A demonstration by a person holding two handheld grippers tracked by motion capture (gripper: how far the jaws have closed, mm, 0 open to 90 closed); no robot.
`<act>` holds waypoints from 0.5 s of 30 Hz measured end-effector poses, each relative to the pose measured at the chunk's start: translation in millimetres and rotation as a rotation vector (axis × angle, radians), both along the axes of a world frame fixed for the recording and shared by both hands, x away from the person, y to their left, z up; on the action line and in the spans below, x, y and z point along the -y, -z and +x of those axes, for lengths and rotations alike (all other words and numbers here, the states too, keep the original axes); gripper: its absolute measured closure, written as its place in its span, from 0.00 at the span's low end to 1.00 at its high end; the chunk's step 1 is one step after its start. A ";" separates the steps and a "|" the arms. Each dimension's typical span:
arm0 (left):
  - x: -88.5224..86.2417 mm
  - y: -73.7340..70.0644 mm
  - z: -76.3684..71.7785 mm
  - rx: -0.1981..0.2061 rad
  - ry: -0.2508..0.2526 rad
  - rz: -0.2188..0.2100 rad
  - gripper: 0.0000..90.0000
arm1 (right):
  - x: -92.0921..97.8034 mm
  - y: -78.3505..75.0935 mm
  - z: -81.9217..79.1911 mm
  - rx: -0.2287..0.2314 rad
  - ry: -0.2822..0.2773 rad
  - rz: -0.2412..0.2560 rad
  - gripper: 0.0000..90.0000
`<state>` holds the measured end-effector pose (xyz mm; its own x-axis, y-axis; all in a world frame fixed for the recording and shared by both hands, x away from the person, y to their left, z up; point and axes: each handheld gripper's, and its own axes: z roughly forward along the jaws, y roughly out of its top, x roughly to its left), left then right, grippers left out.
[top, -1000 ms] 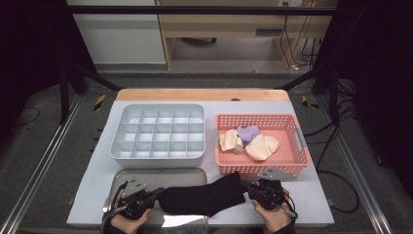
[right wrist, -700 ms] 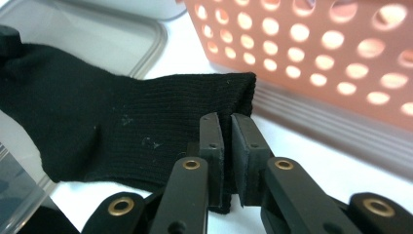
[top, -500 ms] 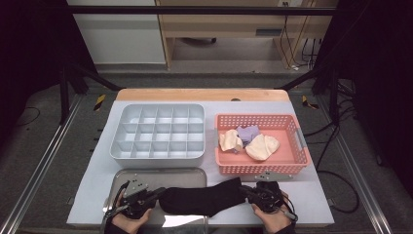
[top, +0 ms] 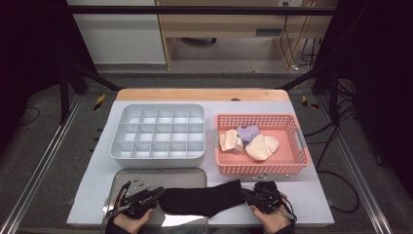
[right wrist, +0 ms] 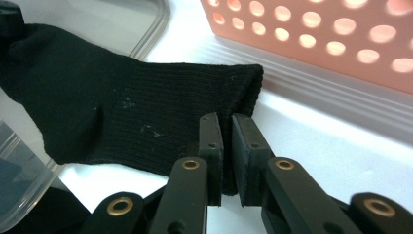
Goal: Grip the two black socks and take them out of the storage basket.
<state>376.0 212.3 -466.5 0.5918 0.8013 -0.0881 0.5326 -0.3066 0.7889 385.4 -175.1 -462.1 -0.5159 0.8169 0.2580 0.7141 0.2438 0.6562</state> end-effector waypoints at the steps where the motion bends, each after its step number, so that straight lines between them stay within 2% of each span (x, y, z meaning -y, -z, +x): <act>1: -0.8 -0.3 -0.6 0.009 -0.008 -0.001 0.85 | -0.6 0.6 0.0 -0.005 -0.001 -0.001 0.93; 3: -2.4 -1.1 -1.9 0.011 -0.016 -0.015 0.79 | -1.7 4.6 1.1 -0.018 0.000 -0.022 0.92; 5: -3.7 -2.4 -3.8 0.012 -0.023 -0.024 0.74 | -0.5 4.3 0.8 -0.013 -0.001 -0.012 0.87; 8: -6.7 -1.9 -7.0 0.006 -0.021 -0.028 0.67 | 2.1 1.8 -3.7 0.049 0.014 0.001 0.73; 9: -7.2 -1.1 -7.7 0.003 -0.018 -0.026 0.65 | 3.7 2.2 -5.4 0.082 0.018 0.005 0.69; 12: -7.2 3.2 -9.3 -0.022 -0.012 -0.022 0.64 | 5.6 4.9 -8.7 0.113 0.027 0.009 0.64; 15: -5.2 8.3 -9.2 -0.065 -0.006 -0.002 0.64 | 6.3 11.2 -10.6 0.105 0.042 0.012 0.64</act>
